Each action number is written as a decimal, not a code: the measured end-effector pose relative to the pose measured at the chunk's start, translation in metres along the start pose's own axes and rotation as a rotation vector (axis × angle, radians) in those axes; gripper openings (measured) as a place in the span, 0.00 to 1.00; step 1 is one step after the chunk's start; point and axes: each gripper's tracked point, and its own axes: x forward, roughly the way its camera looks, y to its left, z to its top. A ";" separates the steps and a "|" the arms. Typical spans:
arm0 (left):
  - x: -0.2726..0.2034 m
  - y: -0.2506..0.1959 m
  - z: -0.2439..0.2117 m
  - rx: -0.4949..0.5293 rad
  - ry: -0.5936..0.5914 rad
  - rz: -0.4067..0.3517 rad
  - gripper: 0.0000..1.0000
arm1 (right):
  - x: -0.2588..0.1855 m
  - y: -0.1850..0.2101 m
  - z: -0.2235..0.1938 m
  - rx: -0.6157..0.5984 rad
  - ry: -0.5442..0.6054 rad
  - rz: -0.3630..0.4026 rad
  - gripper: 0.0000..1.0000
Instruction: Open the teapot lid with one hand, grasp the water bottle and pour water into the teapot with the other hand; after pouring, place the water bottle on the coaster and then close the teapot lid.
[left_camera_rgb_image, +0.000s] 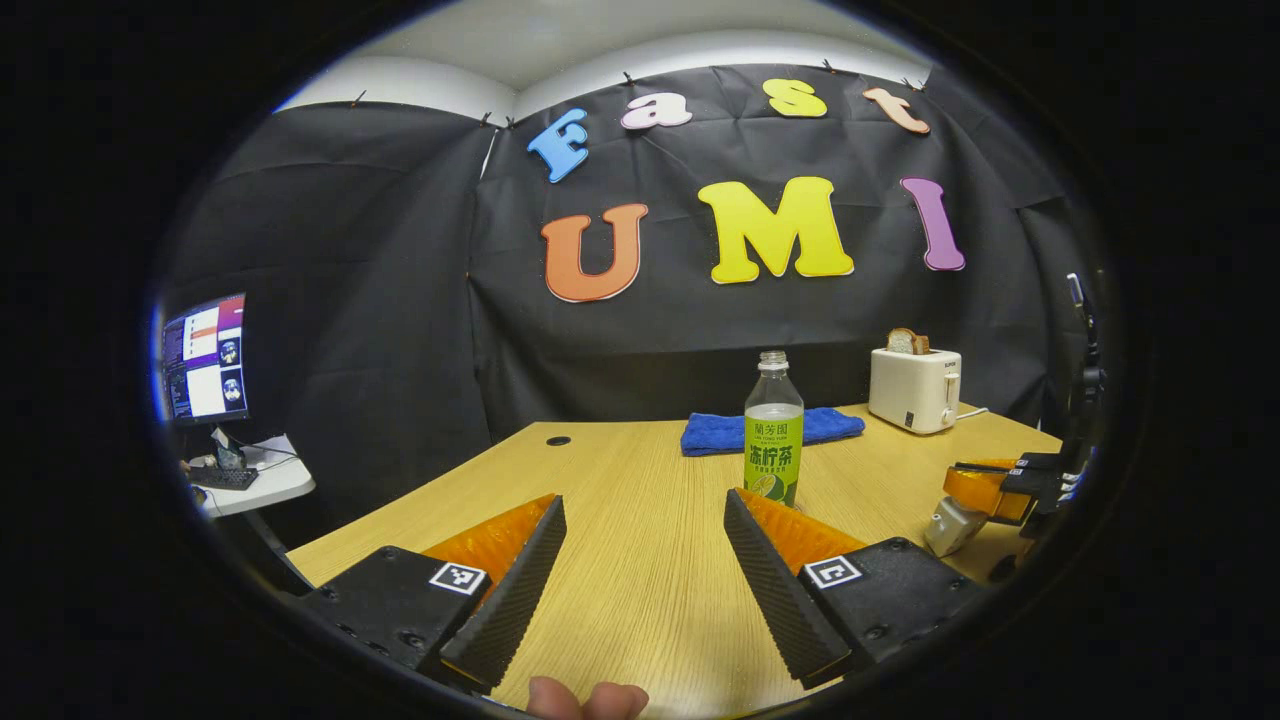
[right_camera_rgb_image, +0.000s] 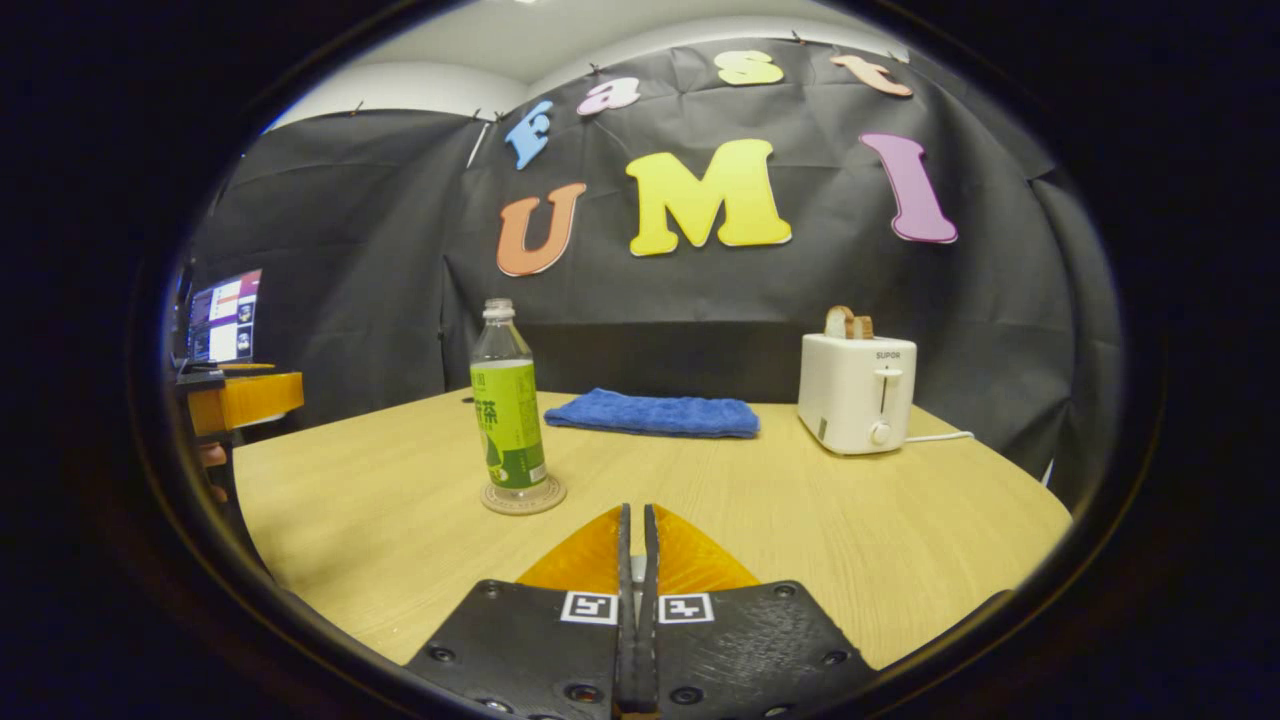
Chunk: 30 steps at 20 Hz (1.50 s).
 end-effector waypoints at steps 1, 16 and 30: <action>0.000 0.000 0.000 0.000 -0.001 -0.001 0.99 | 0.000 0.000 0.000 0.002 -0.002 -0.001 0.00; -0.002 -0.002 0.006 0.011 -0.018 -0.004 0.99 | -0.003 0.000 0.010 0.008 -0.033 -0.035 0.06; -0.062 -0.066 0.051 -0.050 -0.116 -0.140 0.99 | -0.141 -0.018 0.108 -0.026 -0.265 -0.219 0.96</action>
